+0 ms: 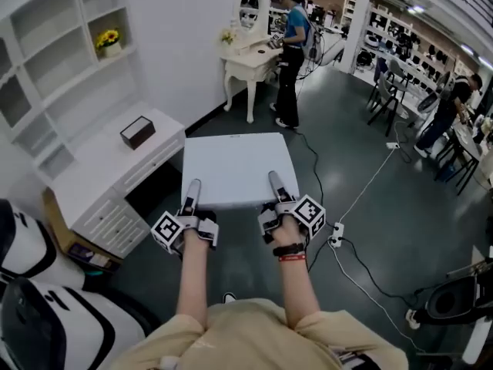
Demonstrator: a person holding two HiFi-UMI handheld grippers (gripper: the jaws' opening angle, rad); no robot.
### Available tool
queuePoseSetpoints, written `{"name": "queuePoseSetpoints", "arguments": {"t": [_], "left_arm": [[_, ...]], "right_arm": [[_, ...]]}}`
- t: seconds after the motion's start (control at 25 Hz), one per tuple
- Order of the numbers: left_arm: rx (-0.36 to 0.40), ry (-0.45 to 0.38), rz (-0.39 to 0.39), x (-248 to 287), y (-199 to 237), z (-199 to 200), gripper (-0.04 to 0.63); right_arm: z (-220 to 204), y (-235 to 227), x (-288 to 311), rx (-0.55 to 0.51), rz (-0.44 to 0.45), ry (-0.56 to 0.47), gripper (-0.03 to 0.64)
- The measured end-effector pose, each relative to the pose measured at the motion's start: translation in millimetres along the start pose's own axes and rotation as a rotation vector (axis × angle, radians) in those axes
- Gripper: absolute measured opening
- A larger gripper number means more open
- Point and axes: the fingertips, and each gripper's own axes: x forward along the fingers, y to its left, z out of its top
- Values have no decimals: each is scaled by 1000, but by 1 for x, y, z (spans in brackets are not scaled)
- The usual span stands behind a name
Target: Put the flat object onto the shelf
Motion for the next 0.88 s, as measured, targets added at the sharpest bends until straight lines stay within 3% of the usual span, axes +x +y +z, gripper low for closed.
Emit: {"name": "queuePoseSetpoints", "arguments": {"t": [0.44,0.88], "left_arm": [[29,-222,33,-49,35,169,362],[44,-404,58,-99,43,248,363]], "right_arm": [[-155,-2,129,9,23,219,376],[-248,6,185,11,42,398,376]]}}
